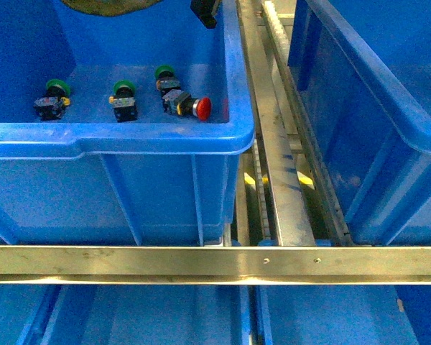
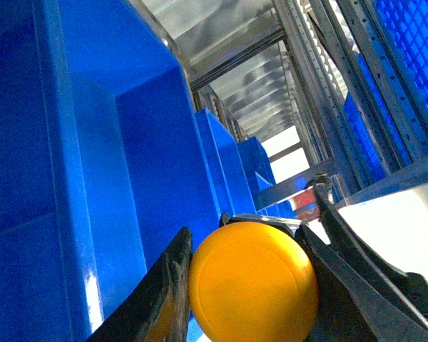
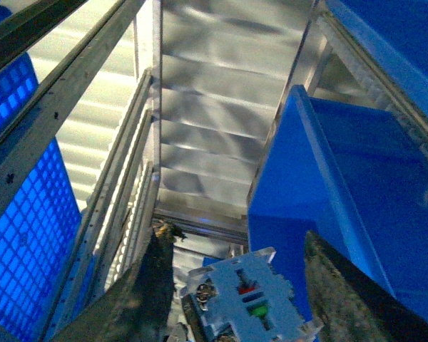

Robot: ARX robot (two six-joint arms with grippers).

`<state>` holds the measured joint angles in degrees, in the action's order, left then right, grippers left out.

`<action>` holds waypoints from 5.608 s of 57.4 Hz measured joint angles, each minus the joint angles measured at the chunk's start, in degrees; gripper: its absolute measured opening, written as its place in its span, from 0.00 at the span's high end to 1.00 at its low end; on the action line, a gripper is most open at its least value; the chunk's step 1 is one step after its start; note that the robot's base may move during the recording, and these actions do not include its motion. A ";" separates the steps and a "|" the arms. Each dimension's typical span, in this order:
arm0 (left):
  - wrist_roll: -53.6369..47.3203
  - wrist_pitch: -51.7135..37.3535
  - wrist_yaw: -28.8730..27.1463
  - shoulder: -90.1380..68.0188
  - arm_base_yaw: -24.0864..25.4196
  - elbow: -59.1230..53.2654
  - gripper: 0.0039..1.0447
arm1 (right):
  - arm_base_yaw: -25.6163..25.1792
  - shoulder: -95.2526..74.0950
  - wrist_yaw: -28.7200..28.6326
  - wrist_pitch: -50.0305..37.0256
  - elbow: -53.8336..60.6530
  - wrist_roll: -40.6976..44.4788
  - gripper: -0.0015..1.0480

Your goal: Pick red and yellow buttons and place in box

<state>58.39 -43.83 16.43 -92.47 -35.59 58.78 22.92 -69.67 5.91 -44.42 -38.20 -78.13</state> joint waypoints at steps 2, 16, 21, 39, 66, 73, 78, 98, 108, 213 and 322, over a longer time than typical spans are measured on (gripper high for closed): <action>0.02 0.07 -0.15 0.00 -0.02 0.09 0.68 | 0.00 -0.04 0.22 0.26 0.00 -0.02 0.57; 4.11 0.57 -0.35 -0.61 -0.02 1.16 0.69 | -2.10 -0.04 -1.40 1.01 -0.02 -0.07 0.69; 4.48 1.11 -0.35 -0.98 -0.02 1.73 0.69 | -2.84 -0.04 -2.27 1.01 -0.07 -0.09 0.69; 1.22 1.84 -0.04 -2.73 -0.02 3.67 0.51 | -5.29 -0.33 -2.99 0.98 -0.11 -0.02 0.72; -2.62 -0.44 -2.97 -3.72 0.09 4.33 0.07 | -7.26 -0.39 -3.15 1.01 -0.07 0.48 0.72; -4.26 -0.39 -5.11 -2.05 0.70 4.24 0.07 | -7.06 -0.48 -3.04 1.33 -0.07 1.55 0.72; -6.29 0.09 -6.60 0.61 1.79 3.63 0.07 | -6.91 -0.70 -2.71 1.79 -0.07 2.58 0.72; -14.29 8.79 -8.15 19.71 6.95 -3.63 0.07 | -5.55 -0.90 -1.11 4.83 0.09 7.69 0.72; -17.57 13.81 -10.71 29.83 7.67 -8.50 0.07 | -4.96 -0.87 -0.15 6.01 0.09 10.58 0.72; -57.79 44.54 -16.50 89.48 35.30 -55.36 0.42 | 3.52 5.66 20.48 21.09 -4.79 48.22 0.73; -57.96 44.35 -16.11 89.72 35.41 -55.76 0.07 | -42.34 2.99 -9.62 30.82 -9.97 63.47 0.73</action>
<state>0.43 0.51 0.32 -2.74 -0.19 3.03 -19.42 -66.67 -3.70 -13.61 -48.16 -14.66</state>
